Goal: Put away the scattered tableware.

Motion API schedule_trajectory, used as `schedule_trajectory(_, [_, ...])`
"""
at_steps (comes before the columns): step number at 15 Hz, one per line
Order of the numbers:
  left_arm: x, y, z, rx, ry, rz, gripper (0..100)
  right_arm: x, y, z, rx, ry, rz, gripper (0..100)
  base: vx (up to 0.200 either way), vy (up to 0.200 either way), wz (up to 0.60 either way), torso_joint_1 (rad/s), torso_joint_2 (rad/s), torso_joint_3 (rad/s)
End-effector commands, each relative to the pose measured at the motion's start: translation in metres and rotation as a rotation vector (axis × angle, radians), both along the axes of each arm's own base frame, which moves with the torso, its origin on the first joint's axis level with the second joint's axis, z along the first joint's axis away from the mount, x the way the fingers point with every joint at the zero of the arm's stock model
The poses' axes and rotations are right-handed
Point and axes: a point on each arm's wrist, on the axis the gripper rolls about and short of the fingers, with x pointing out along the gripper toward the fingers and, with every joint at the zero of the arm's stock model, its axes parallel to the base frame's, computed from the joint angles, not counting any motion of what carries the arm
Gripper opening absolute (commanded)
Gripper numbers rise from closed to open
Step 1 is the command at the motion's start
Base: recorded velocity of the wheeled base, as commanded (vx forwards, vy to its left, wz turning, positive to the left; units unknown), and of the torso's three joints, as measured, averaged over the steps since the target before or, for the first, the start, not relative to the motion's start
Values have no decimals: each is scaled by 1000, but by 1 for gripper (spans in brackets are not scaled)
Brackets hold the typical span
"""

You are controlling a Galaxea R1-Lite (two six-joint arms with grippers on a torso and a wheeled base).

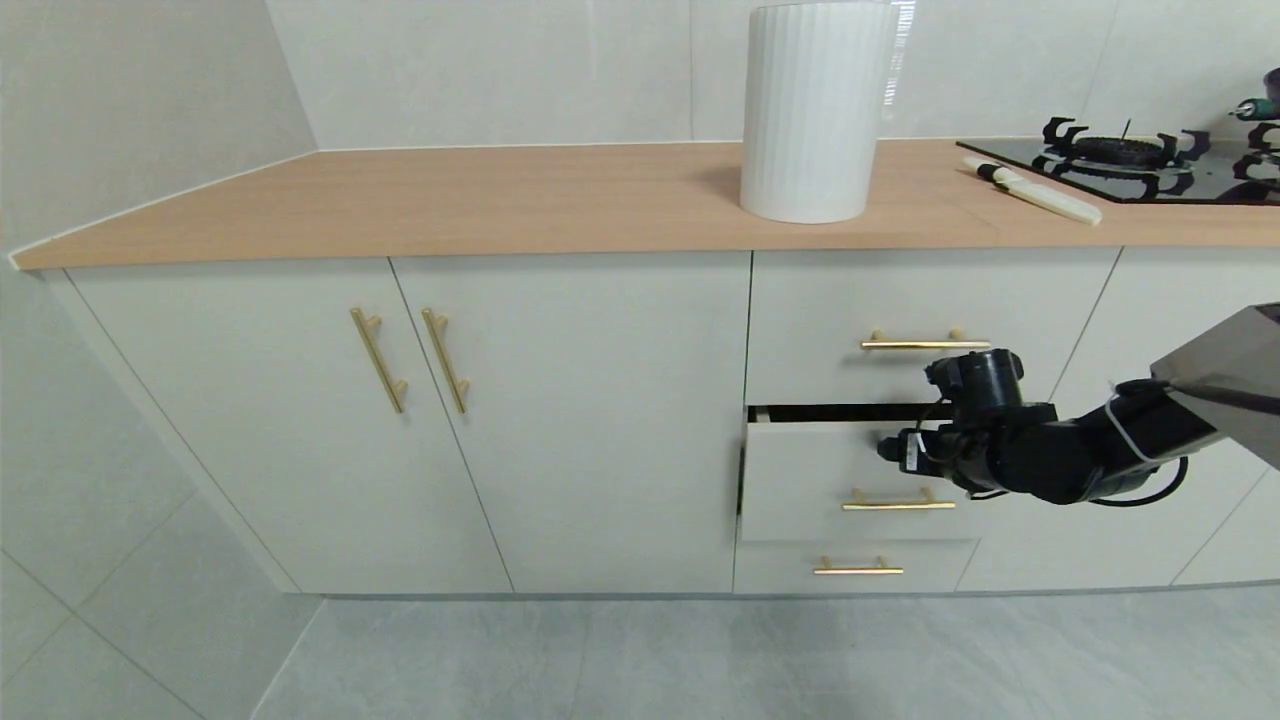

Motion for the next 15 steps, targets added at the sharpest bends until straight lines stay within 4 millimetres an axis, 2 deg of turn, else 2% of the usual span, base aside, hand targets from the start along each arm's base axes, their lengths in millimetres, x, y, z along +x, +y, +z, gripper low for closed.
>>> schedule_trajectory(1, [0, 0, 0, -1, 0, 1, 100, 4, 1, -14, -9, 16, -9, 100, 0, 0, 0, 0, 0, 0])
schedule_trajectory(5, [0, 0, 0, -1, 0, 1, 100, 16, 2, -23, 13, -85, -68, 100, 0, 0, 0, 0, 0, 0])
schedule_trajectory(15, [0, 0, 0, -1, 0, 1, 100, 31, 0, -23, 35, -188, -158, 100, 0, 0, 0, 0, 0, 0])
